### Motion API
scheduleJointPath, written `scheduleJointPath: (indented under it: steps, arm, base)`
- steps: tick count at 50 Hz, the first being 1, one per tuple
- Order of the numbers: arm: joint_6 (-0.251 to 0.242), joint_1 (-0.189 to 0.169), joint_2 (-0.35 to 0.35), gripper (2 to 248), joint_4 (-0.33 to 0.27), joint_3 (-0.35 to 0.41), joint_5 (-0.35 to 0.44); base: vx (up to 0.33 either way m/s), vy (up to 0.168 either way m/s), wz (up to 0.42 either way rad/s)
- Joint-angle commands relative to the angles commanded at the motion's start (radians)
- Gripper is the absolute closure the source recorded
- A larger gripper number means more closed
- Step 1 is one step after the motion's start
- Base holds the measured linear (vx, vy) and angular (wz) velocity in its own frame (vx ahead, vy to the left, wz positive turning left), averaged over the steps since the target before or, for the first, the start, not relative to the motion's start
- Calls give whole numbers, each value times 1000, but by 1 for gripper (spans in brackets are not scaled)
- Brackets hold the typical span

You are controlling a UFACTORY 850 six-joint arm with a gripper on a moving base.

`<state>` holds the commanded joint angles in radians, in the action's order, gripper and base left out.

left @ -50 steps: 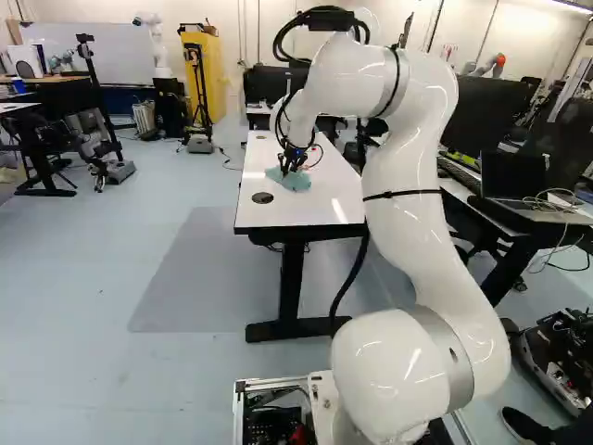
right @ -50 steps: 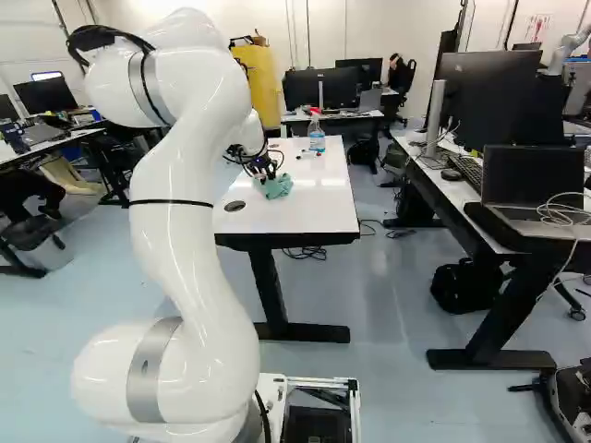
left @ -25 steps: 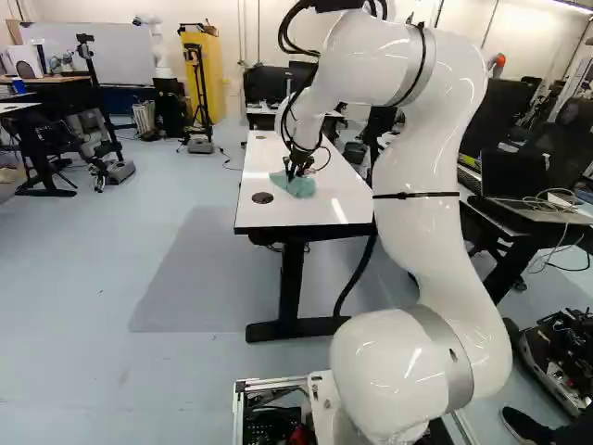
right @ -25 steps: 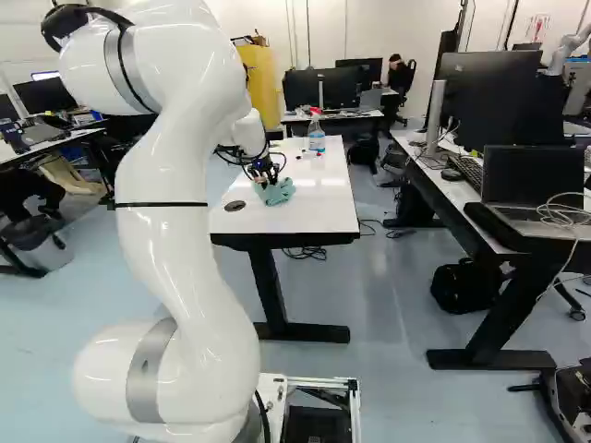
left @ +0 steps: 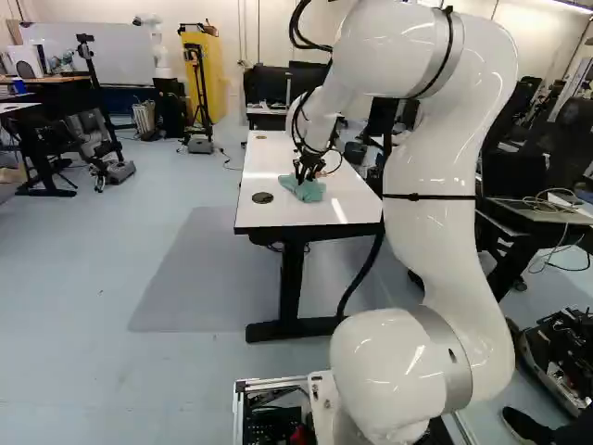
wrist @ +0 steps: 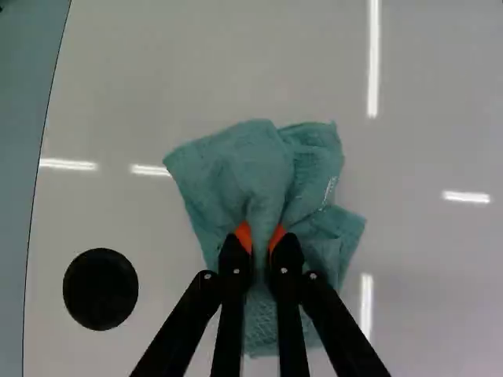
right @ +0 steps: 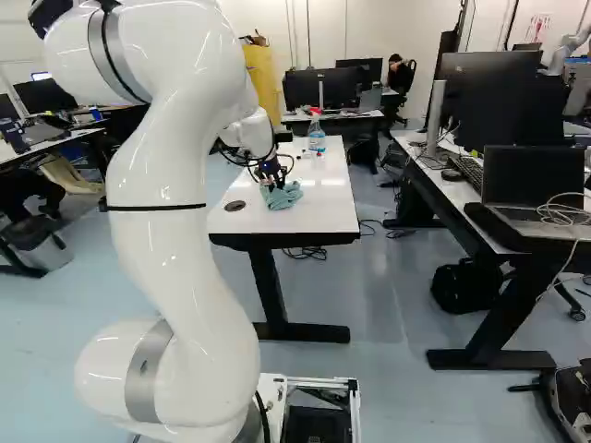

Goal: Clean the table with the green towel

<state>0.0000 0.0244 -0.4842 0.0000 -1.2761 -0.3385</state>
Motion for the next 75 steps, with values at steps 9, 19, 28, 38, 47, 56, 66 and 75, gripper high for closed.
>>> scheduleJointPath:
  steps: [9,19,28,38,47,56,66,75]
  arm:
    - [0,0,6,207,0,2,0]
    - [0,0,31,207,0,10,0]
    - [0,0,66,207,0,30,0]
    - [0,1,110,207,0,59,0]
    - [0,1,155,207,0,89,0]
    - [0,1,203,207,0,123,0]
    - [0,0,234,207,0,160,0]
    - [0,-5,263,207,0,194,0]
  base:
    - [0,0,0]
    - [0,0,0]
    - [0,0,0]
    - [0,0,0]
    - [0,0,0]
    - [0,0,0]
    - [0,0,0]
    - [0,0,0]
